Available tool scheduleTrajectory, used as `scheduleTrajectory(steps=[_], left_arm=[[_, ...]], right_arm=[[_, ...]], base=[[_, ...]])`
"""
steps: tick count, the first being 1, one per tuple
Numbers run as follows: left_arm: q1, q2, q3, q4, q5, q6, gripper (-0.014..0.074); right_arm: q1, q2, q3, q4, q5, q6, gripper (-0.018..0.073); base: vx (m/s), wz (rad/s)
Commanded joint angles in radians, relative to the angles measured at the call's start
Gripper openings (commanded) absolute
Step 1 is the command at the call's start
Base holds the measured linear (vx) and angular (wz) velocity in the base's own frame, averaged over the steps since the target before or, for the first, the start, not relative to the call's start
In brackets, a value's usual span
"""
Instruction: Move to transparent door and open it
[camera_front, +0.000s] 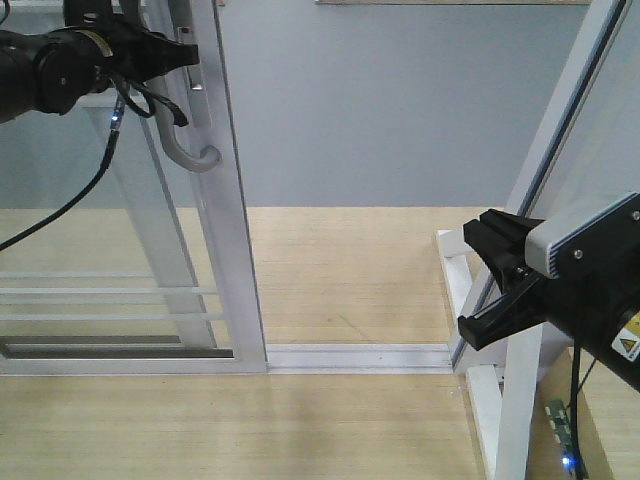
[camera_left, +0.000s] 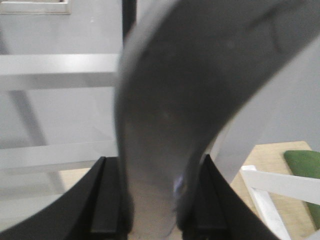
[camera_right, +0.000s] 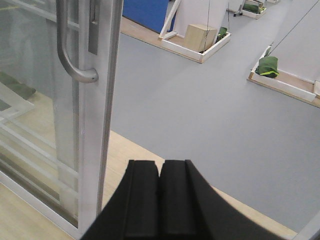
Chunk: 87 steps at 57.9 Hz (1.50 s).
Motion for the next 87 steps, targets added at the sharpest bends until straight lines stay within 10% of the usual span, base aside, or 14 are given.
scheduleTrajectory(steps=[1, 25, 59, 87], left_arm=[[0.029, -0.038, -0.041, -0.008, -0.187, -0.008, 0.0], [0.037, -0.124, 0.035, 0.092, -0.094, -0.008, 0.0], [0.037, -0.693, 0.729, 0.159, -0.184, -0.008, 0.0], [0.036, -1.374, 1.169, 0.096, -0.003, -0.015, 0.0]], right_arm=[[-0.005, -0.011, -0.029, -0.001, -0.073, -0.01, 0.003], [-0.005, -0.011, -0.029, 0.002, -0.059, -0.004, 0.003], [-0.005, -0.109, -0.029, 0.008, -0.031, 0.025, 0.003], [-0.005, -0.641, -0.029, 0.055, 0.558, 0.024, -0.0003]], base=[[0.0, 0.01], [0.0, 0.01], [0.0, 0.0], [0.0, 0.0]])
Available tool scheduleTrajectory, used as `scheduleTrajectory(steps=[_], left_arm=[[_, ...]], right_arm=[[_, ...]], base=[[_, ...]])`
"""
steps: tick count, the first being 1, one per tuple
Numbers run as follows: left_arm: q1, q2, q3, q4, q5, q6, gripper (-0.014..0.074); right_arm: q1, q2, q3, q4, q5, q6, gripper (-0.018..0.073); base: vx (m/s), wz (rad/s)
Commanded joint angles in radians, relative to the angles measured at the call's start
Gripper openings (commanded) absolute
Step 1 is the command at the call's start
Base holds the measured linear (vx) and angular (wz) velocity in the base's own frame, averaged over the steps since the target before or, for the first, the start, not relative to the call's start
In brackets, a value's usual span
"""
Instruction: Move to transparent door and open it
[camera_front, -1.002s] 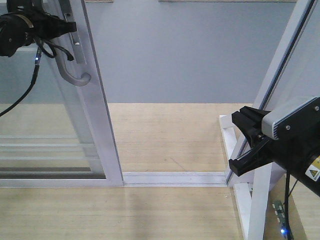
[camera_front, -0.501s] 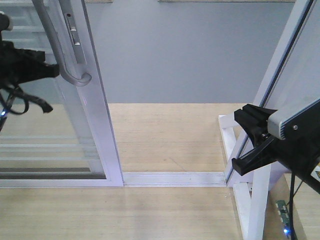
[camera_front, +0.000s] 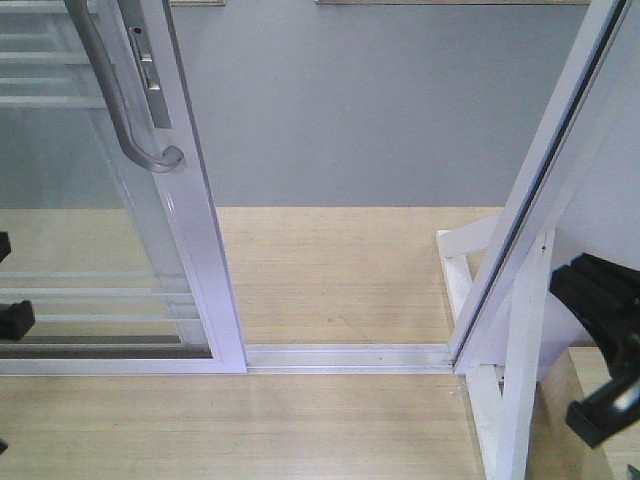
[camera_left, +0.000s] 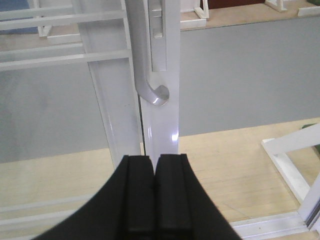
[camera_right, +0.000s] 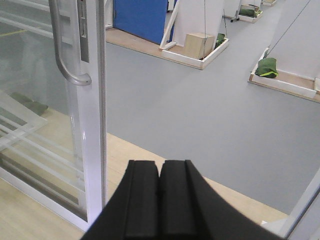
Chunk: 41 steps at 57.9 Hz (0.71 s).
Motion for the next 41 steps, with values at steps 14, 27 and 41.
scheduleTrajectory(steps=[14, 27, 41], left_arm=[[-0.005, -0.346, 0.003, -0.273, 0.134, 0.158, 0.0], [-0.004, -0.381, 0.003, -0.474, 0.157, 0.282, 0.0], [-0.004, -0.381, 0.003, -0.496, 0.158, 0.28, 0.0]], right_arm=[[-0.005, -0.211, -0.029, -0.047, 0.117, -0.001, -0.0003], [-0.005, -0.211, -0.029, -0.052, 0.114, -0.002, -0.0001], [-0.005, -0.211, -0.029, -0.052, 0.114, -0.002, -0.0001]], base=[[0.0, 0.0], [0.0, 0.0], [0.0, 0.0]])
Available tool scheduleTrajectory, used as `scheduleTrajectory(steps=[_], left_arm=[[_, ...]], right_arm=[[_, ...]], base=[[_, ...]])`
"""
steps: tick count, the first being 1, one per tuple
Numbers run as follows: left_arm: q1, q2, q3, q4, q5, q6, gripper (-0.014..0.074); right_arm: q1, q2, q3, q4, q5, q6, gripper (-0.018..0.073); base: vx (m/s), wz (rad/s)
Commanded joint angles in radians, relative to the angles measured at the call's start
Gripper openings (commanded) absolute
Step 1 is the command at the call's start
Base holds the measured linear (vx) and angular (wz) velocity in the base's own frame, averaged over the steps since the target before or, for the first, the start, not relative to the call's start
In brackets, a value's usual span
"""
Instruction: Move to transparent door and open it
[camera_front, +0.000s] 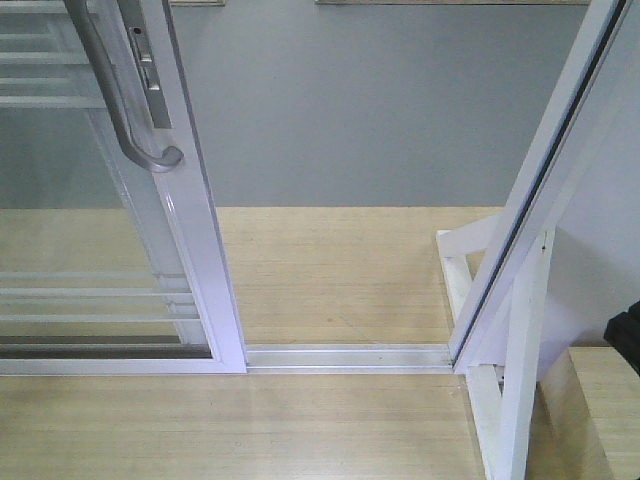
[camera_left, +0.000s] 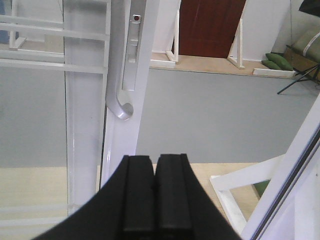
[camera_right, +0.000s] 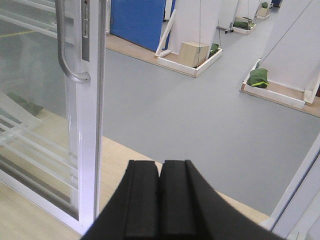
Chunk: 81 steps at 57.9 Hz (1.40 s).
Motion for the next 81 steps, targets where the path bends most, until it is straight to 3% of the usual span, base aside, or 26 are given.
scheduleTrajectory(steps=[1, 20, 26, 32, 46, 52, 57, 81], left_arm=[[-0.004, 0.007, -0.027, -0.017, -0.076, 0.001, 0.0], [-0.004, 0.007, -0.027, -0.016, -0.076, 0.001, 0.0], [-0.001, -0.009, -0.014, 0.064, -0.072, 0.023, 0.0], [0.031, -0.054, 0.049, 0.096, -0.08, 0.022, 0.0], [0.059, -0.232, 0.242, 0.095, -0.143, 0.019, 0.0], [0.059, -0.233, 0.323, 0.079, -0.227, 0.016, 0.0], [0.059, -0.234, 0.311, 0.067, -0.181, 0.019, 0.0], [0.059, -0.233, 0.311, 0.069, -0.176, 0.019, 0.0]], right_arm=[[-0.005, 0.012, -0.029, -0.009, -0.077, -0.003, -0.0001], [-0.005, 0.012, -0.029, -0.009, -0.077, -0.003, 0.0], [-0.005, 0.012, -0.029, -0.009, -0.077, -0.003, 0.0], [-0.005, 0.012, -0.029, -0.01, -0.077, -0.003, 0.0], [-0.005, 0.012, -0.029, -0.009, -0.077, -0.003, 0.0], [-0.005, 0.012, -0.029, -0.01, -0.073, -0.003, -0.0001], [-0.005, 0.014, -0.029, -0.01, -0.073, -0.003, -0.0001], [-0.005, 0.014, -0.029, -0.01, -0.073, -0.003, -0.0001]], base=[[0.0, 0.0], [0.0, 0.0], [0.0, 0.0], [0.0, 0.0], [0.0, 0.0], [0.0, 0.0], [0.0, 0.0], [0.0, 0.0]])
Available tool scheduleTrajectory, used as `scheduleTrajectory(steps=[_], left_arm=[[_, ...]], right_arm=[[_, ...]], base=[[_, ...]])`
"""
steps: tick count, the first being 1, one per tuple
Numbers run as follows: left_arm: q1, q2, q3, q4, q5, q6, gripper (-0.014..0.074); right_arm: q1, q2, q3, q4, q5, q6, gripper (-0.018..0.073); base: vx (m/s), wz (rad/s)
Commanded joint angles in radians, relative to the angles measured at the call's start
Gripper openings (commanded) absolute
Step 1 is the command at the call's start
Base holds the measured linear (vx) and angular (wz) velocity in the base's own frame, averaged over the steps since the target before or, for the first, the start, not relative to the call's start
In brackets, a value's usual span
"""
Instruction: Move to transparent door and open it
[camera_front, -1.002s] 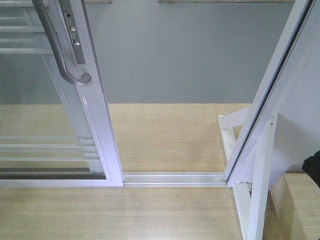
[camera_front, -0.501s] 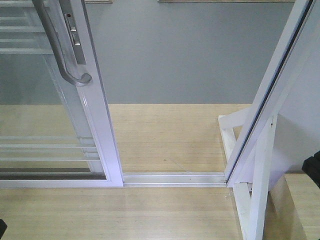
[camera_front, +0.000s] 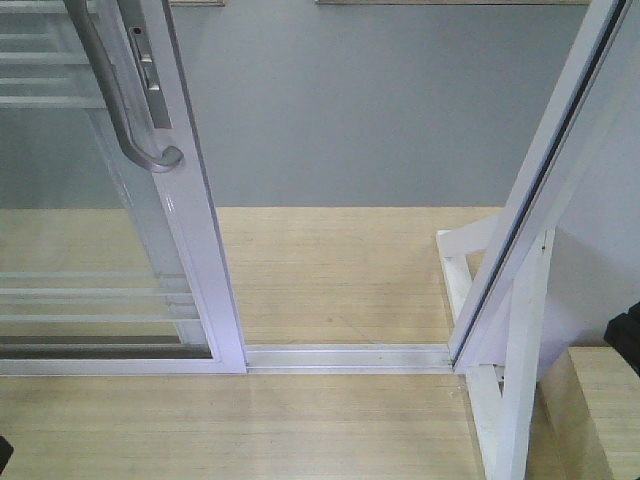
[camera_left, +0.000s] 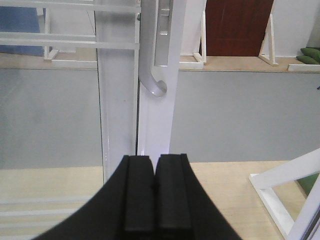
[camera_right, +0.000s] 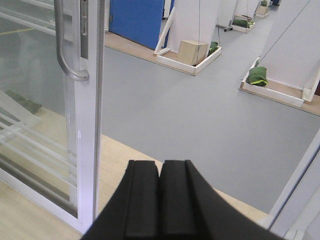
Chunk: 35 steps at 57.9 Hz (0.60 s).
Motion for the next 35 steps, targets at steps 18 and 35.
scheduleTrajectory(steps=[18, 35], left_arm=[[0.0, -0.014, 0.023, -0.011, -0.079, -0.002, 0.0], [0.0, -0.014, 0.023, -0.011, -0.079, -0.002, 0.0]], right_arm=[[-0.005, 0.014, -0.028, -0.006, -0.082, -0.003, -0.0001], [-0.005, -0.099, 0.323, -0.012, -0.356, 0.011, -0.0001]], base=[[0.0, 0.0], [0.0, 0.0]])
